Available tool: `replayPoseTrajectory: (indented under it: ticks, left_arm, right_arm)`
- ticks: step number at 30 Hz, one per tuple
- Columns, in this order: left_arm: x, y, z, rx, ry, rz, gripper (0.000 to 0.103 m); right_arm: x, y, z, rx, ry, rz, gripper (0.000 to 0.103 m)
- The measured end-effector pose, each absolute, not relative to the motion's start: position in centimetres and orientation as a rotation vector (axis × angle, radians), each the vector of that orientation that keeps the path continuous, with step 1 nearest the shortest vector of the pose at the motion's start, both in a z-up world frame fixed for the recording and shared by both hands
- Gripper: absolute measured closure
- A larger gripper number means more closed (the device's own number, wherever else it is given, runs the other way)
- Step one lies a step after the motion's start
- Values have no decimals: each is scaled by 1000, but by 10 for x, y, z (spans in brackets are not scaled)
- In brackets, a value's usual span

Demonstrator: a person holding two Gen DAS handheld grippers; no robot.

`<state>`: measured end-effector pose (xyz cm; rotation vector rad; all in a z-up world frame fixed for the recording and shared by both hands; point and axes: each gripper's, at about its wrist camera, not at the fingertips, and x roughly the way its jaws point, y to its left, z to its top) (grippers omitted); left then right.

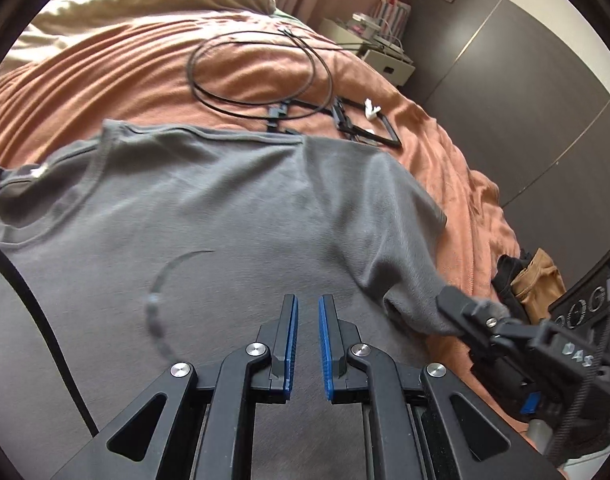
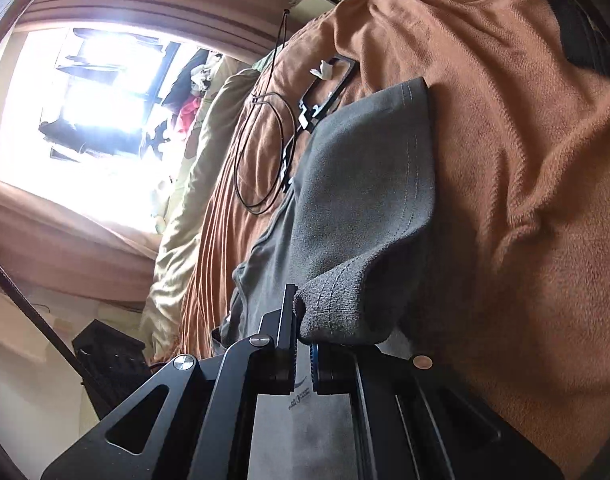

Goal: Fold small clothes

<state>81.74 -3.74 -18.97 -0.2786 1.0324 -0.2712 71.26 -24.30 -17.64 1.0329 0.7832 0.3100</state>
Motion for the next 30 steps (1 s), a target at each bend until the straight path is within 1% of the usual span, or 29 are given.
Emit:
replayPoseTrajectory:
  ticks: [11,16,17,18,20,21,26,30]
  left_arm:
    - [794,-11,-157,-301,1023,-239,92]
    - [786,-6,-148,-287,1028,-224,92]
    - [785,-6,-147,-289,1029,-220,92]
    - [784,-6,-145,-292,1030,-217,92]
    - [783,-7,-143,-296,1030,-218,92]
    - [782,-9,-142,-297,1030,-222,92]
    - [782,-23,-145,-281,1039,-252,91]
    - [785,-31,-157,-274,1058,-272,91]
  right_arm:
    - [720,-212,-167,924,900,313,101]
    - [721,-210,-162,926,957,309,98]
    - [719,-212,-160,931,948,310,97]
    - [716,-215,-160,928,949,303,91]
    - [711,-224,-159,933,938,299,74]
    - [708,-228,-158,935,925,296,71]
    - [707,-257,-150,967,827,284,70]
    - [724,-270,-152,981,812,270,70]
